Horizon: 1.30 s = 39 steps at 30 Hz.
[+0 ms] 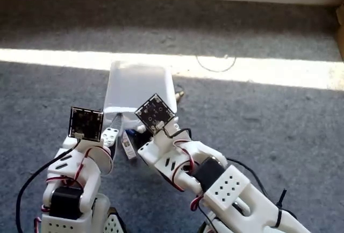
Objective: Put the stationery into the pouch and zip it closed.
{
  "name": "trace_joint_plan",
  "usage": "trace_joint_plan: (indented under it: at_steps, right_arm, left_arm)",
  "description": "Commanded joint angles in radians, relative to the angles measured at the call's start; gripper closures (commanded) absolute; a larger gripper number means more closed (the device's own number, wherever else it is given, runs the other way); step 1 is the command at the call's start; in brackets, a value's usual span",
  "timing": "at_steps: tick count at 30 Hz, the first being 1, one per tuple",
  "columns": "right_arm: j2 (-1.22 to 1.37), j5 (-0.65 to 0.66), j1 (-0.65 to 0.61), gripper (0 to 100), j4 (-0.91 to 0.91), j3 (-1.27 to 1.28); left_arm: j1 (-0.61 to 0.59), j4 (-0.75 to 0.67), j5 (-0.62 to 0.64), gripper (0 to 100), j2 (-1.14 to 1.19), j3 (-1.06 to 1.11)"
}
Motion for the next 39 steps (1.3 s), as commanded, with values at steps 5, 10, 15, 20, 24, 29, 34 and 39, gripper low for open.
trace_joint_plan:
  at_steps: [5,10,15,20,24,29,34,39]
  right_arm:
    - [-0.168,0.011,0.008,99.2,0.025,-0.004]
    - [-0.228,0.054,0.008,99.2,0.110,-0.013]
    - [-0.282,0.057,0.008,99.2,0.150,-0.005]
    - [-0.308,0.058,0.010,99.2,0.176,-0.005]
    - [-0.321,0.060,0.010,99.2,0.197,-0.005]
    - [-0.355,0.060,0.081,99.2,0.229,-0.010]
    - [-0.415,0.058,0.171,99.2,0.248,-0.007]
    - [-0.460,0.058,0.208,99.2,0.263,-0.004]
  left_arm:
    - [-0.008,0.003,0.020,81,-0.001,-0.051]
    - [-0.028,-0.037,0.020,81,-0.004,-0.004]
    - [-0.087,-0.068,0.023,81,-0.002,0.002]
    - [-0.088,-0.068,0.023,84,-0.002,0.001]
    - [-0.085,-0.069,0.018,94,-0.002,-0.001]
    - [-0.088,-0.068,0.017,99,-0.002,-0.008]
    - [-0.090,-0.069,0.017,99,-0.002,-0.008]
    - [-0.090,-0.069,0.017,99,-0.002,-0.008]
